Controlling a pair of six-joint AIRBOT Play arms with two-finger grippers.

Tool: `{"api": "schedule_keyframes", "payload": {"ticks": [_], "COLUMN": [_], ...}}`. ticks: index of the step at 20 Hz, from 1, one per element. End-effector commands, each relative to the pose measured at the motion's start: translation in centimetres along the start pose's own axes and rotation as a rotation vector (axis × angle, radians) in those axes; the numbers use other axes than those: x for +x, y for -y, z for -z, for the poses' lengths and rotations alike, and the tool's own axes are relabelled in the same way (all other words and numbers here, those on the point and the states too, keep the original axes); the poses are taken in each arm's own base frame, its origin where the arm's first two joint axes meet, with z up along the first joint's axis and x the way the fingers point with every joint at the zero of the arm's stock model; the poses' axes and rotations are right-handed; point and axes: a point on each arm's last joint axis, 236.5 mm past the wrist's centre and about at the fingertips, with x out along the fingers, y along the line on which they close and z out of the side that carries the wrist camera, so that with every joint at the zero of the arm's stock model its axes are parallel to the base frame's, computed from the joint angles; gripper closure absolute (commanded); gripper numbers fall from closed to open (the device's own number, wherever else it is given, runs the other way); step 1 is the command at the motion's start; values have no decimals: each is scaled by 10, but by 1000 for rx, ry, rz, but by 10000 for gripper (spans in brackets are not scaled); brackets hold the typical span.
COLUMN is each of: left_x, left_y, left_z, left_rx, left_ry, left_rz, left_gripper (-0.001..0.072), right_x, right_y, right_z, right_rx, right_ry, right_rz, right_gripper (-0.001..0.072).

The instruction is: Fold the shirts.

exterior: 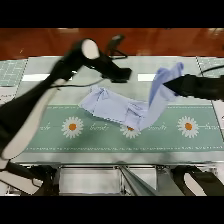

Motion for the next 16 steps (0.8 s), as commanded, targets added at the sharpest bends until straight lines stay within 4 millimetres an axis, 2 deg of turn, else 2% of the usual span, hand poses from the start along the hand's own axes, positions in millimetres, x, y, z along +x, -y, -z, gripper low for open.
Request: {"api": "schedule_keyframes", "payload": {"ticks": [1, 3, 6, 9, 12, 13, 15, 16], "left_x": [-111, -163, -207, -221, -214, -209, -202, -201], "left_y": [-81, -117, -149, -159, -157, -158, -162, -165], "left_z": [6, 35, 92, 145, 179, 186, 191, 188], "left_rx": [-48, -115, -230, -299, -334, -347, -357, -357], "left_ry": [133, 198, 256, 297, 294, 285, 278, 297], "left_rz": [-221, -297, -365, -403, -406, -401, -401, -405], "left_gripper": [678, 678, 678, 678, 678, 678, 678, 678], "right_x": [79, 132, 208, 266, 309, 318, 325, 321], "right_y": [-33, -47, -63, -73, -77, -75, -71, -72], "right_z": [-7, 3, 27, 49, 64, 67, 75, 80], "right_rx": [25, 30, 52, 65, 114, 144, 187, 181], "right_ry": [1, -60, -176, -261, -299, -307, -333, -364], "right_rz": [-111, -144, -183, -208, -236, -242, -250, -258], "right_gripper": [688, 687, 688, 688, 686, 647, 288, 299]}}
